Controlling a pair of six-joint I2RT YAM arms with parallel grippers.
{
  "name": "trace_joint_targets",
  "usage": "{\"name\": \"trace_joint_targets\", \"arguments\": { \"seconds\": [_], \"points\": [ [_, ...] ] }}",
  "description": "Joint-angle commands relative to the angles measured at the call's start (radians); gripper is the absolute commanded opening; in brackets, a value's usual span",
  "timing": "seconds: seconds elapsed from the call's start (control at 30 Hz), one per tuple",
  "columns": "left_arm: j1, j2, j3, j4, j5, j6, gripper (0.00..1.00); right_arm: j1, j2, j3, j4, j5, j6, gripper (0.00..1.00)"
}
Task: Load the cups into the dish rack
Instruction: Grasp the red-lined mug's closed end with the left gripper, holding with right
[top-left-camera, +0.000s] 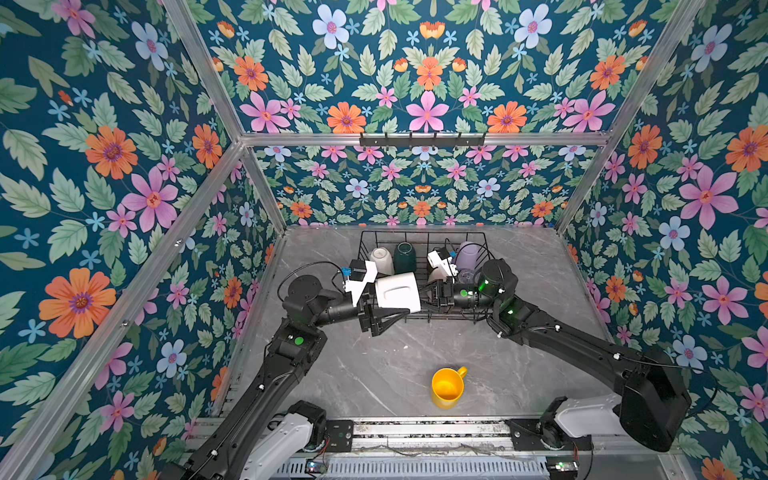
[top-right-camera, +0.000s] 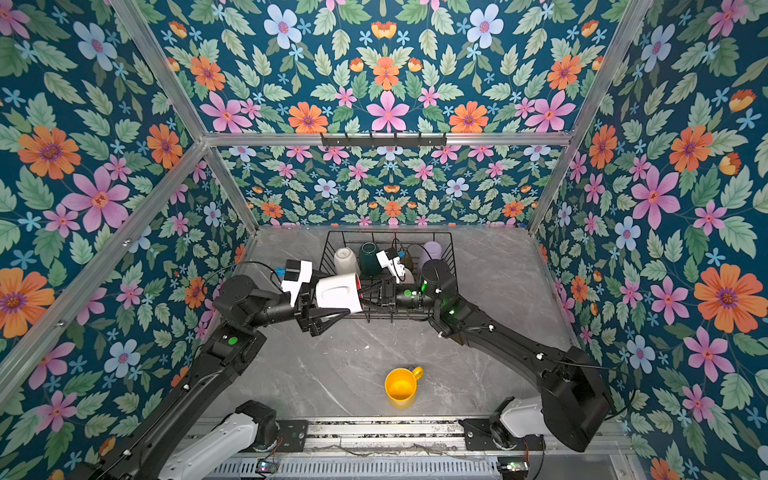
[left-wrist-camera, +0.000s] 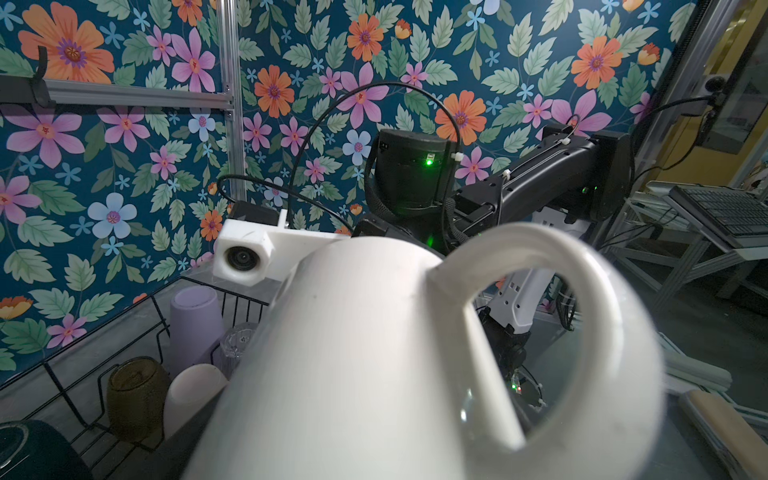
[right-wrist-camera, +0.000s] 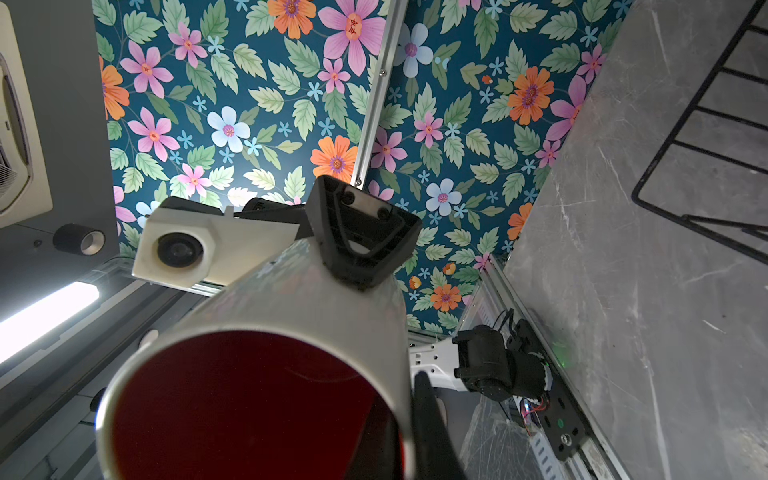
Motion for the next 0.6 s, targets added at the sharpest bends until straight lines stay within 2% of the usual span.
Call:
{"name": "trace_joint_targets", "arguments": {
  "seconds": [0.0,0.13,0.23,0.57],
  "points": [
    [-0.003,-0.002,0.003,0.027,0.011,0.005,0.43,0.007,-0.003,0.018,0.058,-0.011,0.009,0.00],
    [-0.004,-0.008,0.003,0.027,-0.013,0.004,0.13,0.008,-0.011,0.028,0.015,-0.002,-0.020,0.00],
    [-0.003,-0.018,0.006,0.022,-0.036,0.011,0.01,0.007,-0.010,0.031,0.006,-0.002,-0.024,0.00],
    [-0.003,-0.028,0.018,-0.007,-0.052,0.037,0.00,0.008,-0.011,0.035,-0.004,-0.001,-0.034,0.05]
  ]
}}
